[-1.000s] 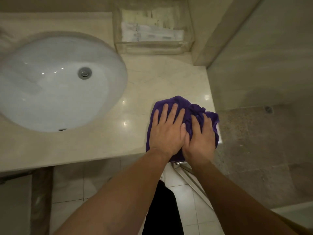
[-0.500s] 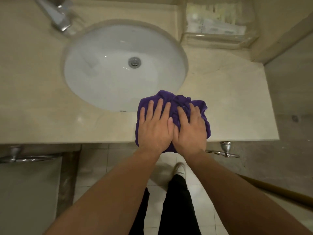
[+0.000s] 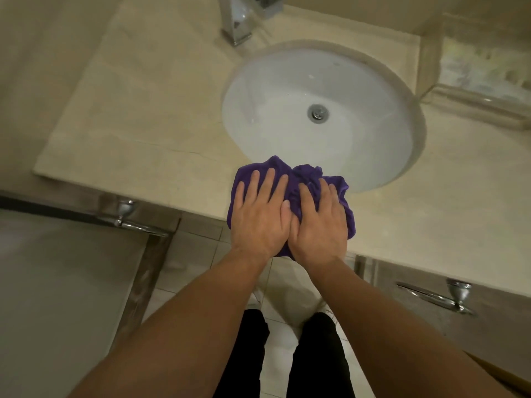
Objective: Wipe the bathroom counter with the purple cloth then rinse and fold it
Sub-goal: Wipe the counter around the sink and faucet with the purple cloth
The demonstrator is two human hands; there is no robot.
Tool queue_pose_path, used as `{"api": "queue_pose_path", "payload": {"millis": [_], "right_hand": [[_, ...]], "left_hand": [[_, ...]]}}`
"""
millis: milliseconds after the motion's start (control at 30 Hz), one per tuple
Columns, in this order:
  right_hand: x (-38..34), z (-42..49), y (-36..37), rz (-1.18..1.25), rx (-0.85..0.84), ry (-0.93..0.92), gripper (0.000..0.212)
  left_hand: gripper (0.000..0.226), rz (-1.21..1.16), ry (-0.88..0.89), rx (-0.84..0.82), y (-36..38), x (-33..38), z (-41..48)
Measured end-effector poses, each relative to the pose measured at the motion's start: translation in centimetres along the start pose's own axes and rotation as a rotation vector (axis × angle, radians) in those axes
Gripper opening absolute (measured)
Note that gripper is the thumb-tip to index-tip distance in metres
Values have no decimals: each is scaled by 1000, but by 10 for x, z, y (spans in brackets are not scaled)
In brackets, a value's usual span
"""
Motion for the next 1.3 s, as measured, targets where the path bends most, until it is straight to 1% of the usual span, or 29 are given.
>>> {"api": "queue_pose_path", "payload": {"millis": [200,300,433,567,800,933,1133,1300], "right_hand": [[-54,5,18,-8,-46,-91,59],[-88,6,26,-10,-34,-128,58],[-134,12,41,-30,-63,-187,58],[-174,23,54,-48,-63,-201,56],[-202,42,68,-59,-130,-181,58],[-217,60,72,-50,-132,-166,58],[-239,94,74,-32,-104,-161,56],[-254,125,81,-36,-128,-144,56]], "left_hand": [[61,-13,-67,41,-16,-55,-4],[59,-17,-92,65,-27,-87,-6],[56,-15,-136,88,-41,-133,-6],[55,-9,-140,118,-53,-173,3],[56,-1,-139,86,-61,-206,24],[59,-4,-139,76,-69,-220,43],[56,0,-140,82,-76,-243,75],[55,-8,-116,108,-86,-257,108]]}}
Point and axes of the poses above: each hand's wrist, its own z-axis towards the middle knuckle, its own y-axis out of the palm, x = y × z, the point moved 9 cm from there along z, towards the middle knuckle, and after that the axes turned 5 degrees about y, right-handed, at the moved point
